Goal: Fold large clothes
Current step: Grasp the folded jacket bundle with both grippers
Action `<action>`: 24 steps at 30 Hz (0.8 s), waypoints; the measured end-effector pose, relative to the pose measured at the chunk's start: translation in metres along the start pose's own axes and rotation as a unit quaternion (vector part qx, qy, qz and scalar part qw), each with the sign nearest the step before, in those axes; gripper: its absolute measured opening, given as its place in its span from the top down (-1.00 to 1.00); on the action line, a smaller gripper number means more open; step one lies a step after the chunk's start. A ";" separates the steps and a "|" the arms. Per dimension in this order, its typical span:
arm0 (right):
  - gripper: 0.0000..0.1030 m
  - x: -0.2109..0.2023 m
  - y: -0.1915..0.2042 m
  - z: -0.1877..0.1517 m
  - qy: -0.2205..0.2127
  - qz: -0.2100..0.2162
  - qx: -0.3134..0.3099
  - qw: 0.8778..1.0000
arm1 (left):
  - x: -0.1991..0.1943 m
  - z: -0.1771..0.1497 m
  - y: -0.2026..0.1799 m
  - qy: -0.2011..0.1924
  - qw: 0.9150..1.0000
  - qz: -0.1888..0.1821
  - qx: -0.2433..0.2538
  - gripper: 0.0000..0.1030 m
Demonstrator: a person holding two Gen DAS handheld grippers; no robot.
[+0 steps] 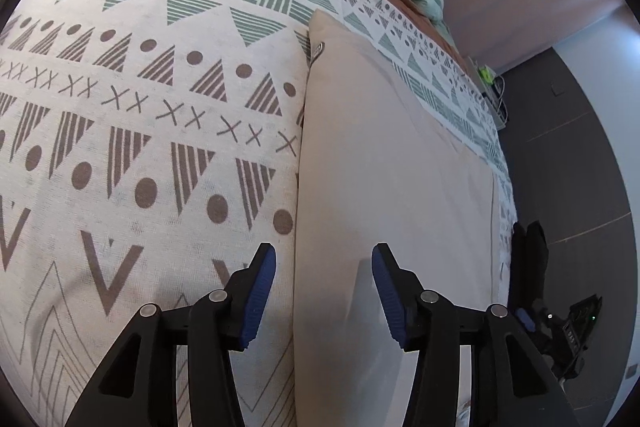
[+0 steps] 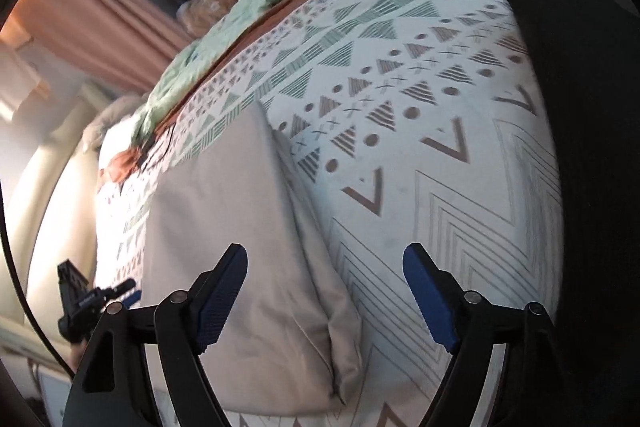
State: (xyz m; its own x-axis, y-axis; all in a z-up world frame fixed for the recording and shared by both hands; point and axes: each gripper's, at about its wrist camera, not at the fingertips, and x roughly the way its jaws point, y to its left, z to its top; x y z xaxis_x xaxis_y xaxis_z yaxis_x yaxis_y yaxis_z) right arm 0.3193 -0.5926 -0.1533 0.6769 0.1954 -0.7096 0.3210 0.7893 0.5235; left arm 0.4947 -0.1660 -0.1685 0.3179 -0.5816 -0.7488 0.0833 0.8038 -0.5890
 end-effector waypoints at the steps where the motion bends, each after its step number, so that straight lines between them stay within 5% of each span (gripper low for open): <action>1: -0.57 0.007 0.003 0.007 0.014 0.009 -0.010 1.000 | 0.001 0.002 0.000 -0.002 1.000 0.000 -0.002 0.00; 15: -0.57 0.126 0.013 0.061 0.158 0.082 -0.048 0.983 | 0.044 0.047 -0.016 0.006 0.999 0.032 0.005 0.00; 19: -0.57 0.148 0.019 0.070 0.170 0.102 -0.050 0.979 | 0.050 0.061 -0.017 0.002 0.999 0.035 0.015 0.10; 24: -0.16 0.171 0.033 0.086 0.171 0.094 -0.053 0.979 | 0.058 0.068 -0.015 0.004 0.999 0.037 0.018 0.13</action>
State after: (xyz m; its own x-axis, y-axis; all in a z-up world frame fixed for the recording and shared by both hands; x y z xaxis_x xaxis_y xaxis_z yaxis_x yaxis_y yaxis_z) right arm 0.5029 -0.5826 -0.2170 0.4508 0.5124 -0.7309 0.1281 0.7732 0.6211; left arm 0.5759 -0.2031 -0.1821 0.3177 -0.5210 -0.7922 0.0944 0.8487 -0.5203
